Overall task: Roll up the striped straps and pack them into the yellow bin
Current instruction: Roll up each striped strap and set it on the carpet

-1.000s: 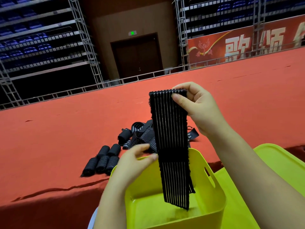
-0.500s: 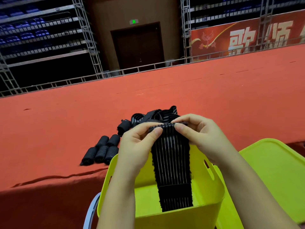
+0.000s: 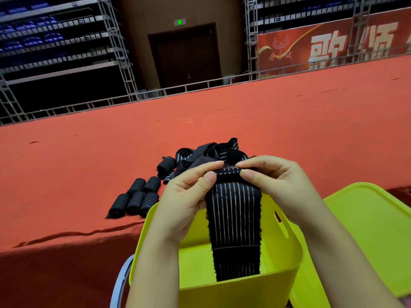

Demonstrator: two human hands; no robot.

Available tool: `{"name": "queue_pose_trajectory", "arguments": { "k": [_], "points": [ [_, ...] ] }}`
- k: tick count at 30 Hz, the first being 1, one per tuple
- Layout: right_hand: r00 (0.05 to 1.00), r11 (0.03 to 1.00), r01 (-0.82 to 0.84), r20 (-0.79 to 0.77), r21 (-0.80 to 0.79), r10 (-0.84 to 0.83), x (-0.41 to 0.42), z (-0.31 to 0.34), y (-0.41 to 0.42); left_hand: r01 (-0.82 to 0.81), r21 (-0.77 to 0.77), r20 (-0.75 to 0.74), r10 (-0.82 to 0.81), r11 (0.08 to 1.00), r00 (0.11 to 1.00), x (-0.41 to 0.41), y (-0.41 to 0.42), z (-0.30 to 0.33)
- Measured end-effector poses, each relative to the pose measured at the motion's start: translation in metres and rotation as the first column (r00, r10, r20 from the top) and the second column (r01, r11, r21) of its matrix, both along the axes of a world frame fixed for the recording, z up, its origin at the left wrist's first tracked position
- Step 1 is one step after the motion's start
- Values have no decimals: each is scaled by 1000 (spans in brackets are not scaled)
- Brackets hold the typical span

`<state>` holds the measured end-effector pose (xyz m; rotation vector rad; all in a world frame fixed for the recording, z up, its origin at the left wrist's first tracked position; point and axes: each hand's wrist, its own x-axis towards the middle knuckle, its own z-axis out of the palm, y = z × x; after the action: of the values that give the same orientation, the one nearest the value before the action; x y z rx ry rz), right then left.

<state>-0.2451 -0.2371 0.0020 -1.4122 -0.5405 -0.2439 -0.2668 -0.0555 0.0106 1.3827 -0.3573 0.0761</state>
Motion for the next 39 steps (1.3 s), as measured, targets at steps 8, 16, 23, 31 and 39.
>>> {"name": "queue_pose_trajectory", "arguments": {
  "k": [8,16,23,31,39],
  "points": [
    [1000,1000,0,16,-24,0,3,-6,-6,-16,33,11,16,999,1000,0,-3,-5],
    [999,999,-29,15,34,29,-3,-8,-1,-127,31,75,124,991,989,0,-6,-11],
    [995,1000,-25,-92,-17,24,-2,-10,-2,-156,40,100,152,987,983,0,-7,-14],
    [999,997,-24,-40,-70,21,-2,-13,1,-179,73,86,173,981,981,1,-6,-18],
    [998,995,65,8,-75,-65,-3,-12,3,-150,126,-29,155,981,987,-2,-7,-17]
  ]
}}
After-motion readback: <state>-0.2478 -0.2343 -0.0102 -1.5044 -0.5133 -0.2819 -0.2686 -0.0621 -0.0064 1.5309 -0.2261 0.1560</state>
